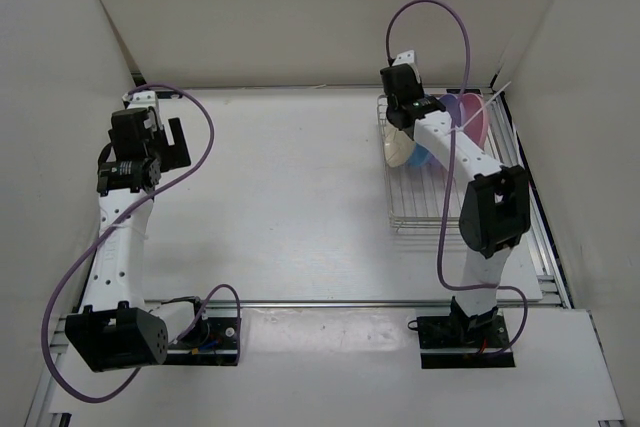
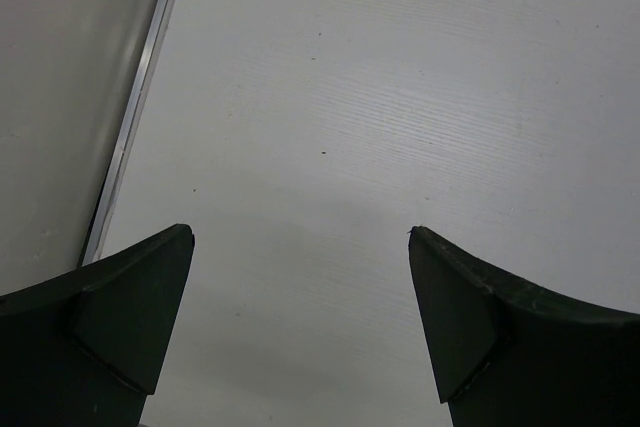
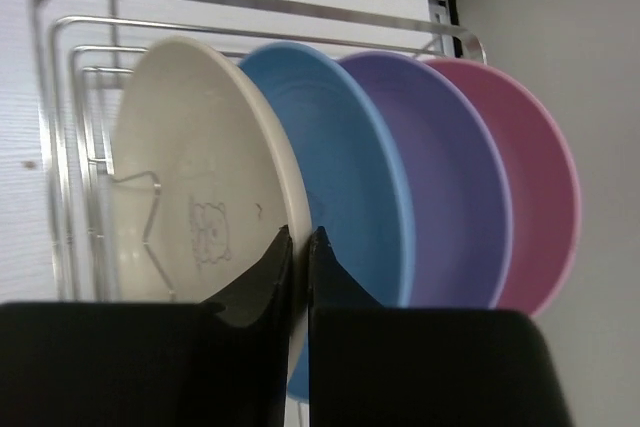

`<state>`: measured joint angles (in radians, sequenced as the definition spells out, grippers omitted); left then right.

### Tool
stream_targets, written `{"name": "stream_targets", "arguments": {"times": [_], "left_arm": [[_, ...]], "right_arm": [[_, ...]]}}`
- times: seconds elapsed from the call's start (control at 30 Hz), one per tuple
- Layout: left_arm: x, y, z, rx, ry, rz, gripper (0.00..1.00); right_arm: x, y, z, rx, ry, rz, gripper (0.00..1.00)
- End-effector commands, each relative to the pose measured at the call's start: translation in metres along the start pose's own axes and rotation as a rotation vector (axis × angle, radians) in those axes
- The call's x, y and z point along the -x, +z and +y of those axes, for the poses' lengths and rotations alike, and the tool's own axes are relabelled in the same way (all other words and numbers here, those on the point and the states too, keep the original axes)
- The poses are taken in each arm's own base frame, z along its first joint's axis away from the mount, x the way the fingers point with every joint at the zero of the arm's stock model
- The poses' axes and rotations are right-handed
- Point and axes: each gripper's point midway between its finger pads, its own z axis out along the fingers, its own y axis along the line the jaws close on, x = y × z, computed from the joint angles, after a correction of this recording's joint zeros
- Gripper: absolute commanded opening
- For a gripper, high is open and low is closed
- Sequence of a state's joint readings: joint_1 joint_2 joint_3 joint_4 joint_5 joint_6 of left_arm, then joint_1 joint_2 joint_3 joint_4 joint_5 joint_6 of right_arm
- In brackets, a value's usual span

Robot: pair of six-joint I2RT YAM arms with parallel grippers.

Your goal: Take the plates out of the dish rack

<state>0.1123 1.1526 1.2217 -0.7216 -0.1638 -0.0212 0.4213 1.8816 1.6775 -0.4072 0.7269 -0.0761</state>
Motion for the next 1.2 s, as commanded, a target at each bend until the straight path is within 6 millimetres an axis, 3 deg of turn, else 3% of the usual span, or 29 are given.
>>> {"name": "stream_targets", "arguments": {"times": [0.0,0.3,0.57,0.87,1.17], "left_arm": [[0.008,-0.007,-0.002,-0.027,-0.004,-0.042,1.0],[0.008,-0.006,0.0,-0.028,-0.009,-0.041,1.0],[0.007,-0.004,-0.002,-0.037,-0.007,-0.032,1.0],[0.005,-0.001,-0.004,-0.047,-0.006,-0.023,1.0],[0.0,-0.002,-0.006,-0.056,-0.004,-0.004,1.0]], "right_arm": [[0.02,-0.002,0.004,-0.015,0.06,-0.047,0.0],[0.03,-0.006,-0.006,-0.081,0.062,-0.062,0.0],[0.038,-0.006,-0.028,-0.285,-0.03,-0.047,0.0],[0.05,-0.019,-0.041,-0.289,-0.027,-0.075,0.0],[0.055,-0.021,-0.049,-0.315,-0.147,-0.063,0.0]]}}
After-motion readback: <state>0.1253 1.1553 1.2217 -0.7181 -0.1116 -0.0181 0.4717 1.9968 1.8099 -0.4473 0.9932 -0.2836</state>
